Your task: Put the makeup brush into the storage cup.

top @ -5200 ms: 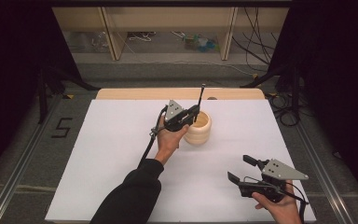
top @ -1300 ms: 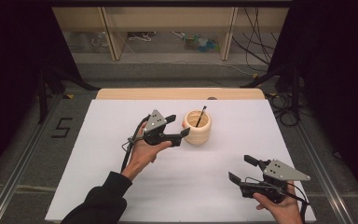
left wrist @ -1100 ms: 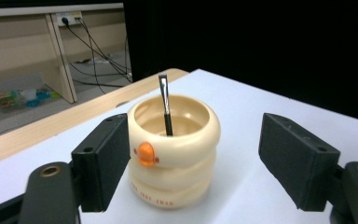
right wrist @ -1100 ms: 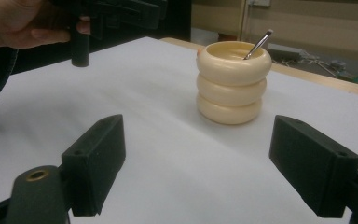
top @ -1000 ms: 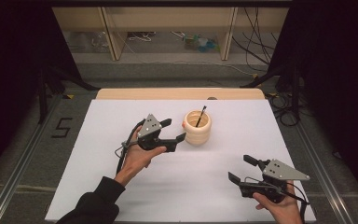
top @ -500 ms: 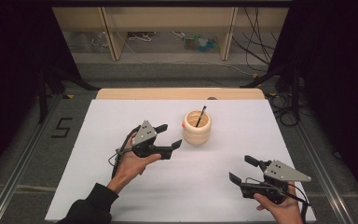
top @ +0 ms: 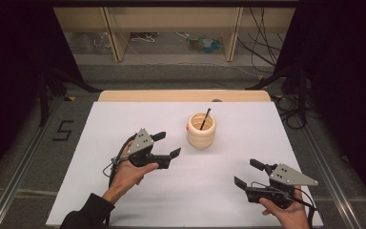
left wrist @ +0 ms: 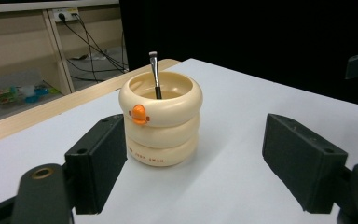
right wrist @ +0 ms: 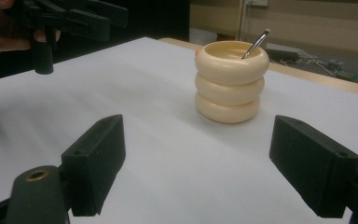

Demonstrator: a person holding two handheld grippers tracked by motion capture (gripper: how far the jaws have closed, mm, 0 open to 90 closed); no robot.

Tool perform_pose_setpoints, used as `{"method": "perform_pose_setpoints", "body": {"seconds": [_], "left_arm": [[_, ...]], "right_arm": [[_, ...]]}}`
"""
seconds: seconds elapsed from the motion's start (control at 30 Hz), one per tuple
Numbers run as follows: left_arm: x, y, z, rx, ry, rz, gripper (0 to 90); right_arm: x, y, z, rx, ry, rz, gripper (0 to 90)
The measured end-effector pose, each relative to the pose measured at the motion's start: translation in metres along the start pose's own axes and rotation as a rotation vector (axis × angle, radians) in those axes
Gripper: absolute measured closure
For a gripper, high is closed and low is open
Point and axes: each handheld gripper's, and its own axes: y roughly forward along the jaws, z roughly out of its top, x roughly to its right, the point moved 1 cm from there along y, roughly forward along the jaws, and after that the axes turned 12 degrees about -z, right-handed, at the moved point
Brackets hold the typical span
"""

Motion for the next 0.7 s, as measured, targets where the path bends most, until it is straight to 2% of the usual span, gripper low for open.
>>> {"method": "perform_pose_setpoints", "body": {"seconds": [0.2,0.27,0.57,0.6,0.63,0.7], "left_arm": [[0.004,-0.007,0.0,0.018,0.0,-0.004,17.2],[0.005,-0.008,-0.001,0.023,0.003,-0.007,16.0],[0.011,-0.015,-0.009,0.012,0.003,-0.018,15.8],[0.012,-0.016,-0.01,0.016,0.005,-0.019,15.8],[0.013,-0.017,-0.01,0.016,0.009,-0.019,15.8],[0.015,-0.02,-0.011,0.019,0.011,-0.02,15.8]], "right_arm": [[0.001,-0.001,0.0,-0.001,-0.003,-0.002,18.7],[0.001,0.0,0.0,0.018,-0.008,-0.009,18.7],[0.0,-0.002,-0.001,-0.002,0.004,-0.013,18.7],[0.0,-0.001,-0.001,0.016,0.011,-0.003,18.7],[0.001,-0.004,0.0,-0.012,-0.004,-0.015,18.7],[0.001,-0.003,-0.001,0.002,0.001,-0.012,18.7]]}}
